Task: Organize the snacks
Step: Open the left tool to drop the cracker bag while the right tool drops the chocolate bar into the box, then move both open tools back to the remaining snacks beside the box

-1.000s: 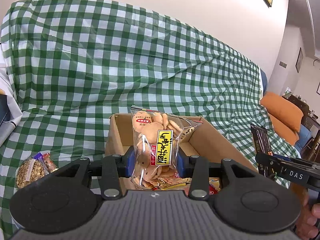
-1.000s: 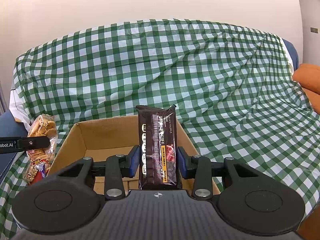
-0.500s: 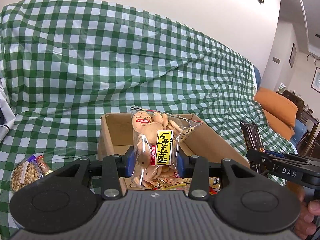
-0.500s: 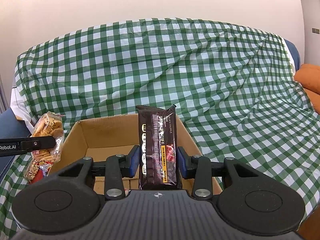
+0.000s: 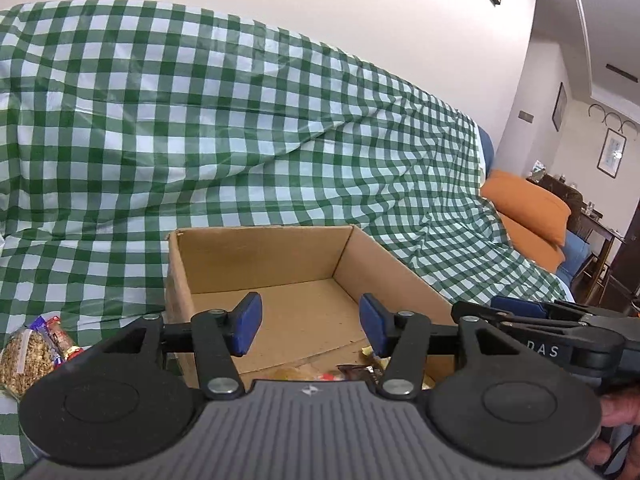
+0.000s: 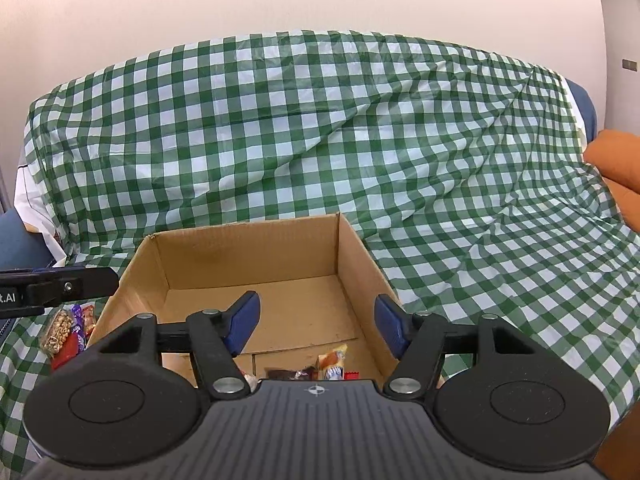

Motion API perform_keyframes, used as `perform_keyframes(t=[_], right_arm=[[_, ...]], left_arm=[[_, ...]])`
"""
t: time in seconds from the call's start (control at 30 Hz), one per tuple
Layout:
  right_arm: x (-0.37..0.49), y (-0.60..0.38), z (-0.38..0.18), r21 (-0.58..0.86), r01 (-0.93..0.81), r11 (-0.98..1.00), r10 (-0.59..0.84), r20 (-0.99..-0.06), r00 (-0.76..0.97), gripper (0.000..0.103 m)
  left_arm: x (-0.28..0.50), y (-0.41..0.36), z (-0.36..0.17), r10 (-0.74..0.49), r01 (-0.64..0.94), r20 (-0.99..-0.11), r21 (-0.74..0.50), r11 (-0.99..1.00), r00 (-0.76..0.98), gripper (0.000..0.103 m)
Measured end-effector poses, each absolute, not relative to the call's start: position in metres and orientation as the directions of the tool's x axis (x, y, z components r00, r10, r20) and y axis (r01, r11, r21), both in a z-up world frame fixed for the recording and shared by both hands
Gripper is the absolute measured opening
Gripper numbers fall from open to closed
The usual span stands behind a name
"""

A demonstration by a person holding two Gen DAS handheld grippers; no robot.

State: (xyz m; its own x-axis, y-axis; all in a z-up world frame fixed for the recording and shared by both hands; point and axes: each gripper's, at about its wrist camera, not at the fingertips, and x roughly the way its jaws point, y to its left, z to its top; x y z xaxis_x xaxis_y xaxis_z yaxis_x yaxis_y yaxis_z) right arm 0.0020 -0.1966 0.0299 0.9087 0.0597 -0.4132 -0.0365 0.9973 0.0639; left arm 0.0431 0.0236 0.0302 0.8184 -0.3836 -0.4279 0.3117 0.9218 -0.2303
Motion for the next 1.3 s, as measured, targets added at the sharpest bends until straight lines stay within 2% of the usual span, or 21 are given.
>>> perform_keyframes(t=[0.33, 0.43, 0.5, 0.67, 0.7, 0.83, 0.9, 0.97, 1.17, 1.23, 1.3], right_arm=[[0.003, -0.183, 0.028, 0.052, -0.059, 0.997, 0.075, -0.416, 0.906, 0.066], [0.005, -0.174, 0.025, 0.046, -0.073, 0.996, 0.086, -0.414, 0.906, 0.066], [0.007, -0.167, 0.023, 0.043, -0.085, 0.995, 0.095, -0.413, 0.906, 0.066], [0.007, -0.147, 0.023, 0.051, -0.112, 0.992, 0.123, -0.400, 0.908, 0.065], [0.007, -0.143, 0.023, 0.053, -0.117, 0.992, 0.128, -0.397, 0.909, 0.065], [0.007, -0.125, 0.024, 0.058, -0.144, 0.988, 0.155, -0.384, 0.910, 0.057], [0.007, -0.115, 0.025, 0.059, -0.164, 0.985, 0.174, -0.373, 0.911, 0.040], [0.008, -0.108, 0.026, 0.063, -0.184, 0.981, 0.194, -0.364, 0.911, 0.032], [0.009, -0.084, 0.026, 0.067, -0.251, 0.966, 0.258, -0.365, 0.895, 0.031], [0.009, -0.077, 0.026, 0.061, -0.272, 0.960, 0.275, -0.365, 0.889, 0.031], [0.009, -0.073, 0.026, 0.061, -0.291, 0.955, 0.293, -0.365, 0.884, 0.031]], left_arm=[[0.045, 0.032, 0.031, -0.348, 0.274, -0.431, -0.226, 0.935, 0.833, 0.057], [0.042, 0.035, 0.032, -0.335, 0.271, -0.426, -0.207, 0.940, 0.840, 0.043], [0.040, 0.042, 0.032, -0.325, 0.257, -0.421, -0.211, 0.943, 0.847, 0.029], [0.042, 0.070, 0.032, -0.257, 0.170, -0.450, -0.225, 0.959, 0.855, 0.008], [0.043, 0.076, 0.031, -0.249, 0.157, -0.459, -0.229, 0.961, 0.853, 0.008], [0.046, 0.097, 0.031, -0.229, 0.118, -0.487, -0.248, 0.962, 0.843, 0.008], [0.050, 0.110, 0.030, -0.194, 0.082, -0.511, -0.234, 0.969, 0.838, 0.008], [0.058, 0.126, 0.027, -0.163, 0.034, -0.545, -0.239, 0.970, 0.822, 0.008], [0.083, 0.202, 0.001, -0.107, -0.207, -0.659, -0.379, 0.902, 0.744, 0.012], [0.090, 0.229, -0.009, -0.113, -0.275, -0.678, -0.438, 0.856, 0.727, 0.024], [0.097, 0.249, -0.021, -0.130, -0.338, -0.702, -0.487, 0.805, 0.701, 0.054]])
